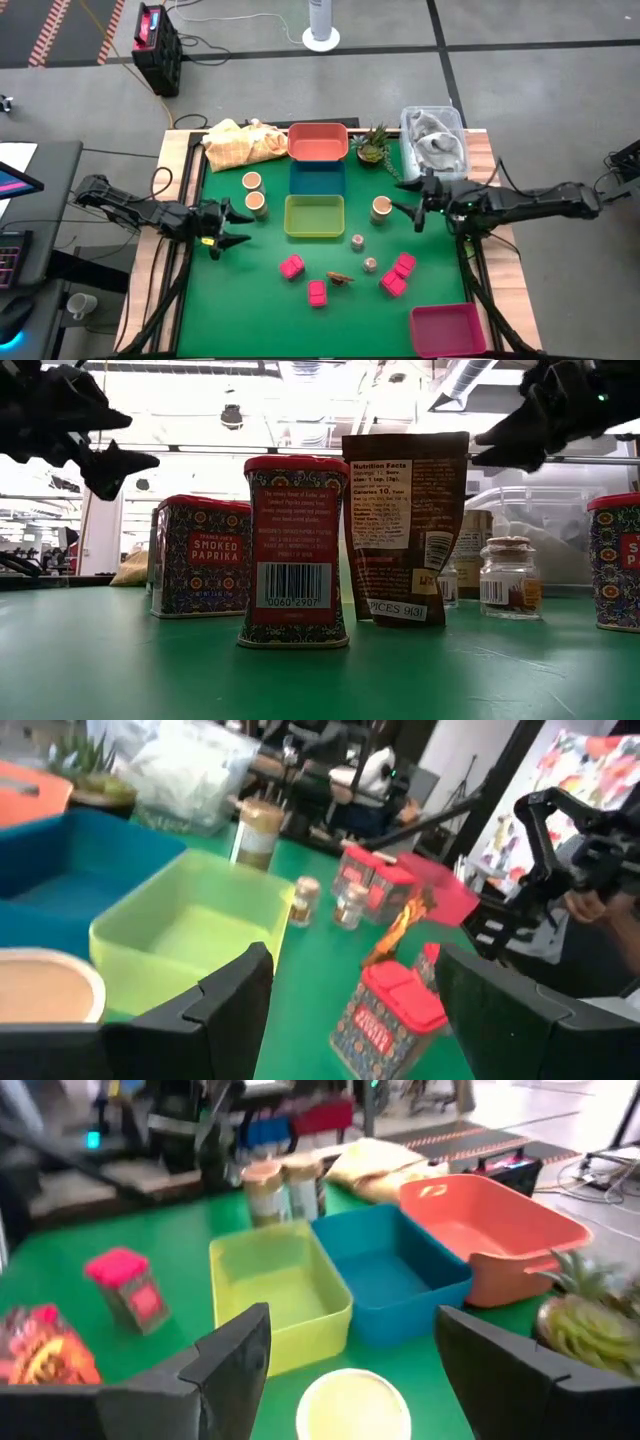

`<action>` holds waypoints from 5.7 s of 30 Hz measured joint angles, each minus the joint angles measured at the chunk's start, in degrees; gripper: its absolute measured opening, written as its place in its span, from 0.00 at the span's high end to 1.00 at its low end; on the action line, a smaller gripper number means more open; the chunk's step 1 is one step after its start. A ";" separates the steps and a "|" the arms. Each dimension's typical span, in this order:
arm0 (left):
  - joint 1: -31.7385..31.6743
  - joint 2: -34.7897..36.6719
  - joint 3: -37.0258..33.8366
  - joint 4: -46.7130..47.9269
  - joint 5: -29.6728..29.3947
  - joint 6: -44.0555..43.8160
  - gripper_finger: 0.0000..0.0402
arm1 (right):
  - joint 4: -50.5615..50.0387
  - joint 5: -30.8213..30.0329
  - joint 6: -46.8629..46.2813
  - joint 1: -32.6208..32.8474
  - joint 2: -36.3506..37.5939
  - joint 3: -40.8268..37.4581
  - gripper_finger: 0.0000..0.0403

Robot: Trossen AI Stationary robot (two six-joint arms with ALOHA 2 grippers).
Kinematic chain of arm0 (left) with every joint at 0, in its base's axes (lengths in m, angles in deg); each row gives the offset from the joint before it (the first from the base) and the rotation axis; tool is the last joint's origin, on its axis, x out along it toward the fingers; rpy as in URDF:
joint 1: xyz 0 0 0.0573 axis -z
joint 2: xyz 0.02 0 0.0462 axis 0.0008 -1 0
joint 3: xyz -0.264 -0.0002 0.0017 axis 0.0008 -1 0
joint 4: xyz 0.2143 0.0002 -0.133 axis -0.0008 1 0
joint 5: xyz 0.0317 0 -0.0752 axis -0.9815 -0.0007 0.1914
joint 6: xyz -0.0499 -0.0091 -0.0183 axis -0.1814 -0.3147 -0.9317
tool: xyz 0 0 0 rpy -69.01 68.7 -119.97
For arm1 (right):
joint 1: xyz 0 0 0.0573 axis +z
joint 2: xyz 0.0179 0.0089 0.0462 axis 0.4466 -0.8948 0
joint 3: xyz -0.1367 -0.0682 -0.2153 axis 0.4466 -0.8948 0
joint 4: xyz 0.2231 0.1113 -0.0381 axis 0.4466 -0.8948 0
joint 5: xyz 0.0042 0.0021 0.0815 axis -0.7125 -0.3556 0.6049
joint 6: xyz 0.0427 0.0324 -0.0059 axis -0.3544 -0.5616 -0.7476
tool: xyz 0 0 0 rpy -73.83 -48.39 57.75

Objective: Sort spices by type
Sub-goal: Put the gold seasoning bottle into the pink bin

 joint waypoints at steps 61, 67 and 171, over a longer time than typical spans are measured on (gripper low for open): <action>-2.91 -9.75 12.81 0.68 -8.98 9.14 0.34 | -52.23 5.93 -25.28 -8.30 -48.55 34.46 0.05; -2.91 -9.75 13.04 0.83 -8.98 9.76 0.34 | -51.48 2.71 -30.13 -6.80 -49.75 34.26 0.05; -21.01 -50.07 26.27 -21.16 6.32 4.62 0.20 | -32.31 -26.51 31.28 5.33 -59.56 55.77 0.29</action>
